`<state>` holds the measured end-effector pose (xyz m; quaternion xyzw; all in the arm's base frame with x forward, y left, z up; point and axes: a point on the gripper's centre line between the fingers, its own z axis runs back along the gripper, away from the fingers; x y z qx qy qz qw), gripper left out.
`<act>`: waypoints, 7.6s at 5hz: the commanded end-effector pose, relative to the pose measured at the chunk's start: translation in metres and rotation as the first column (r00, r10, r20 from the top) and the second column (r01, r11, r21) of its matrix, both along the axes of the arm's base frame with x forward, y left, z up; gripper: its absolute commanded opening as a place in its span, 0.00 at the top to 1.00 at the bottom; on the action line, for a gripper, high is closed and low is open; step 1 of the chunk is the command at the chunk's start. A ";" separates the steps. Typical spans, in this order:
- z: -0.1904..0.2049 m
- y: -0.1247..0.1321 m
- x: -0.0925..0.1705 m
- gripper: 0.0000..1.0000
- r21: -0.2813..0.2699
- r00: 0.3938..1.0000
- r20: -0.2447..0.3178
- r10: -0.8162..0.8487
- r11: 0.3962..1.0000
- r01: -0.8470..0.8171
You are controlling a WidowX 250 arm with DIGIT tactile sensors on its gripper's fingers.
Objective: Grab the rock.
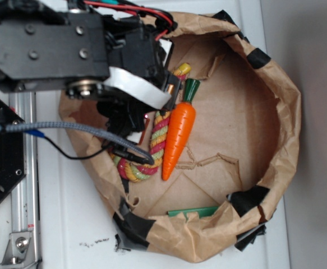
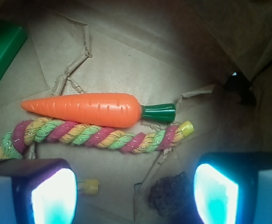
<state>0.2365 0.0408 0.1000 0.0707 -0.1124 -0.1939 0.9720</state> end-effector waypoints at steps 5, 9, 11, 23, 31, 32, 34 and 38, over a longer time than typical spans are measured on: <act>-0.019 0.037 -0.012 0.00 0.039 0.996 -0.089 -0.028 0.999 0.032; -0.038 0.037 -0.004 0.00 0.138 0.999 -0.043 -0.028 0.990 0.033; -0.068 0.023 0.001 0.18 0.132 0.997 -0.074 -0.019 0.991 0.029; -0.029 -0.005 0.019 0.00 -0.010 0.957 -0.117 -0.266 0.964 0.266; -0.066 0.018 -0.008 0.00 0.101 0.949 -0.296 -0.109 0.984 0.145; -0.077 0.015 -0.022 0.00 0.096 0.935 -0.334 -0.117 0.983 0.158; -0.079 0.012 -0.030 1.00 0.064 0.933 -0.345 -0.101 0.989 0.131; -0.002 -0.020 0.023 1.00 0.033 0.998 -0.058 -0.029 0.999 0.031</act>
